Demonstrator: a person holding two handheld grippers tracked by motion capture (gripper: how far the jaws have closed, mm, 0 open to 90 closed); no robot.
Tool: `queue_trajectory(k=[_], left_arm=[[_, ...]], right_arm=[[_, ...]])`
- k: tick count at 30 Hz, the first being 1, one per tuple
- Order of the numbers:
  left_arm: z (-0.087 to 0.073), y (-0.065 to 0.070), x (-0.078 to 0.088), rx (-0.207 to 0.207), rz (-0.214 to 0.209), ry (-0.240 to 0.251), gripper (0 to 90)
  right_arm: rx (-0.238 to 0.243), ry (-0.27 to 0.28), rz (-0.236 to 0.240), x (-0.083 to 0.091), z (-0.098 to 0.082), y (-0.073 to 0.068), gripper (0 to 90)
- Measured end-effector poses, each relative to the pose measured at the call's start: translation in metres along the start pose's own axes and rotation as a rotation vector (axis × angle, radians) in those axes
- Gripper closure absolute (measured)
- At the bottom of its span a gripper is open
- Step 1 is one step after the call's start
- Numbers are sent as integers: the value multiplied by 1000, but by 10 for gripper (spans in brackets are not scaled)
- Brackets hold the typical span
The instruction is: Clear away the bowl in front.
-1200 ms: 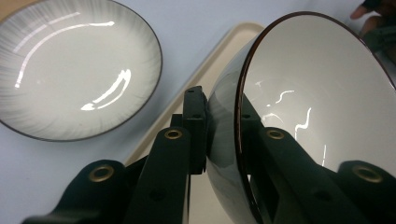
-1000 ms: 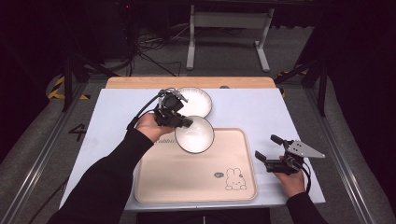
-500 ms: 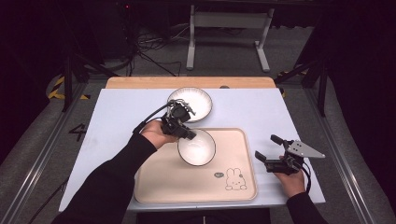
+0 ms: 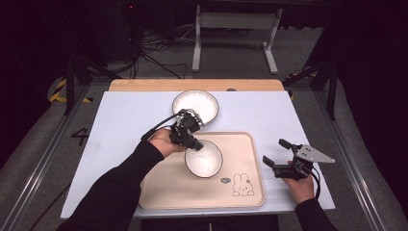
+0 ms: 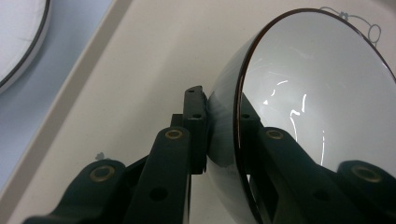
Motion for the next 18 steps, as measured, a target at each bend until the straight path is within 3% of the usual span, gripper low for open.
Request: queue_trajectory(k=[18], left_arm=[[-2,4,-14,-21,-12,-31,808]], right_arm=[[0,-1,1,0,0,0,43]])
Point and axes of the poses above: each handheld gripper's, and its own axes: x roughly backward along the jaws, z roughly out of its top, y roughly to its right, the point moved 6 cm from there along -x, roughly forward along the jaws, and after that the axes turned 12 degrees about z, right-handed, at the moved point
